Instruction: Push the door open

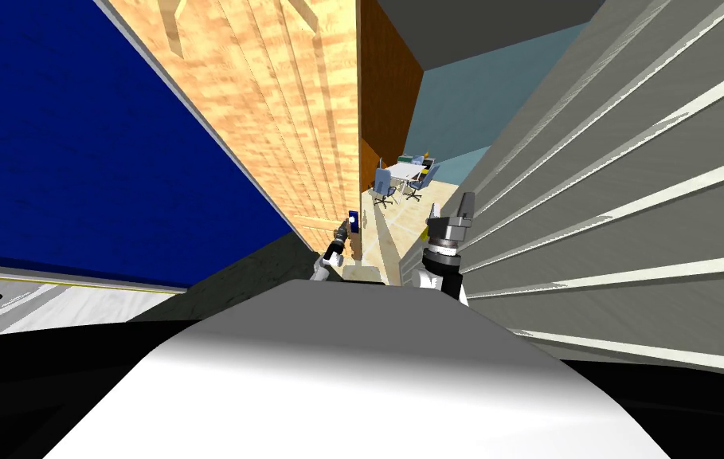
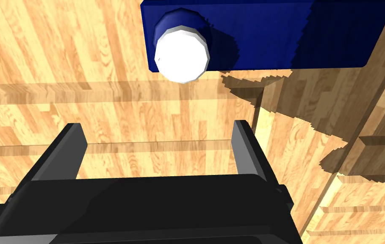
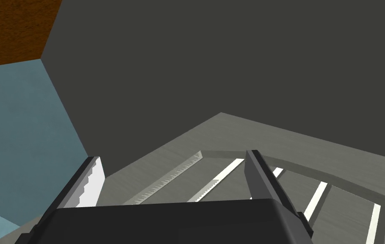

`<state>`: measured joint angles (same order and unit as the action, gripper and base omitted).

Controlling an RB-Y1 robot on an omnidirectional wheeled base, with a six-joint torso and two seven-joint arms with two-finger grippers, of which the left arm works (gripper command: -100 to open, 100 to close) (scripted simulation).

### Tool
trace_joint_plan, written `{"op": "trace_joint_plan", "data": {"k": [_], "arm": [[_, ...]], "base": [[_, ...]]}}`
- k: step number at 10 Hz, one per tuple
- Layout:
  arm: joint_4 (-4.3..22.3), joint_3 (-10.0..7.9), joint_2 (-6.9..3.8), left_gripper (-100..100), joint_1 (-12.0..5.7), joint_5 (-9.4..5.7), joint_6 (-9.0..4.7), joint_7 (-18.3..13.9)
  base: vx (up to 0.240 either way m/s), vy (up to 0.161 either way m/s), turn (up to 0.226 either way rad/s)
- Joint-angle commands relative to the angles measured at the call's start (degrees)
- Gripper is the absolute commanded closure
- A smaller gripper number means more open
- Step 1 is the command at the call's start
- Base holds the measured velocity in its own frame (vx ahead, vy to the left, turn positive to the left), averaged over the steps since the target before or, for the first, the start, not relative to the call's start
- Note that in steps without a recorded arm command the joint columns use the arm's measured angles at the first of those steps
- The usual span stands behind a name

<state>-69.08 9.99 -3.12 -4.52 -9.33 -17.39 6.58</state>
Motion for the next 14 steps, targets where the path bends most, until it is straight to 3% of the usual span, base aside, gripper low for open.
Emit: {"op": "trace_joint_plan", "data": {"k": [1,5,6,7,12,14], "arm": [[0.3,-0.23,-0.07,-100,-0.18,0.05,-0.34,0.1],[1.2,-0.78,1.05,-100,-0.56,0.14,-1.2,0.2],[0.9,-0.72,0.8,-100,-0.49,0.13,-0.97,0.2],[0.9,-0.72,0.8,100,-0.49,0.13,-0.97,0.2],[0.9,-0.72,0.8,100,-0.49,0.13,-0.97,0.2],[0.6,0.45,-0.14,100,0.02,-0.36,-0.76,0.9]], "base": [[0.234,-0.024,-0.024],[0.207,-0.042,-0.023],[0.085,-0.027,0.001],[-0.011,0.004,0.005],[-0.017,0.005,-0.003],[0.131,0.002,0.173]]}}
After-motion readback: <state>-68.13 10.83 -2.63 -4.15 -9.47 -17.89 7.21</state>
